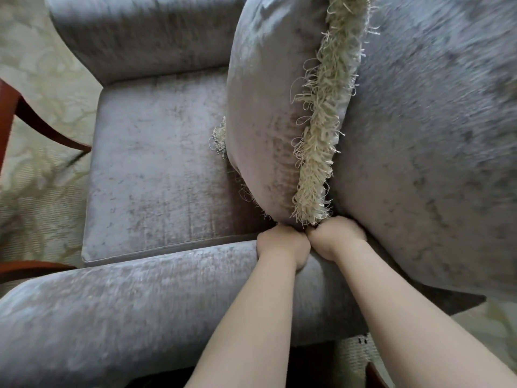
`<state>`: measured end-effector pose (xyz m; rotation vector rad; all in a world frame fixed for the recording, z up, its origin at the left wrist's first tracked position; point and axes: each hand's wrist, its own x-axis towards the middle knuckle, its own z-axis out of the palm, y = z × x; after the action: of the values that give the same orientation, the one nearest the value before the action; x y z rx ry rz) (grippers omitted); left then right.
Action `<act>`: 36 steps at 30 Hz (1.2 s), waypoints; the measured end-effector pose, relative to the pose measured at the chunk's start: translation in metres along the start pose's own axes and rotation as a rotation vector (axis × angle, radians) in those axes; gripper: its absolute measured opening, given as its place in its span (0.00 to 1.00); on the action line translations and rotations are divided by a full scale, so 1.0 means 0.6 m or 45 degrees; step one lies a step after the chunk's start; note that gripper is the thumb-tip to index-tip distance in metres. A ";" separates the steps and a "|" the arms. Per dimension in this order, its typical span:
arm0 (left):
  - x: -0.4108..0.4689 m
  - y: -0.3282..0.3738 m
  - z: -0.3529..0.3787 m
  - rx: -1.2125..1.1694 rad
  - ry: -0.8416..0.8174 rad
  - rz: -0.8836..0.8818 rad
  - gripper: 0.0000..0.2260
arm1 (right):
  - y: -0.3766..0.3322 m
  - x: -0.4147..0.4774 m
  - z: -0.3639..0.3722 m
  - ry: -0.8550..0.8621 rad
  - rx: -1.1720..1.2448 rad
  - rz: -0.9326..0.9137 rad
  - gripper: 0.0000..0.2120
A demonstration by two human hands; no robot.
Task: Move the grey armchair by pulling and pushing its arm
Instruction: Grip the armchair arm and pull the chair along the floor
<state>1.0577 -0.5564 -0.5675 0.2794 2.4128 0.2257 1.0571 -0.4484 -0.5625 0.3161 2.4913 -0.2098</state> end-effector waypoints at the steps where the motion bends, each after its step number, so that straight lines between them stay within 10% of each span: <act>1: -0.001 -0.003 0.001 0.001 -0.008 -0.002 0.18 | -0.001 -0.003 0.002 0.010 -0.009 0.003 0.20; 36: -0.032 -0.009 0.019 -0.003 -0.060 0.005 0.18 | -0.003 -0.051 0.012 -0.096 -0.013 0.023 0.22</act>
<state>1.0785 -0.5655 -0.5653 0.2849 2.3653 0.2215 1.0846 -0.4571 -0.5498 0.3205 2.4132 -0.1983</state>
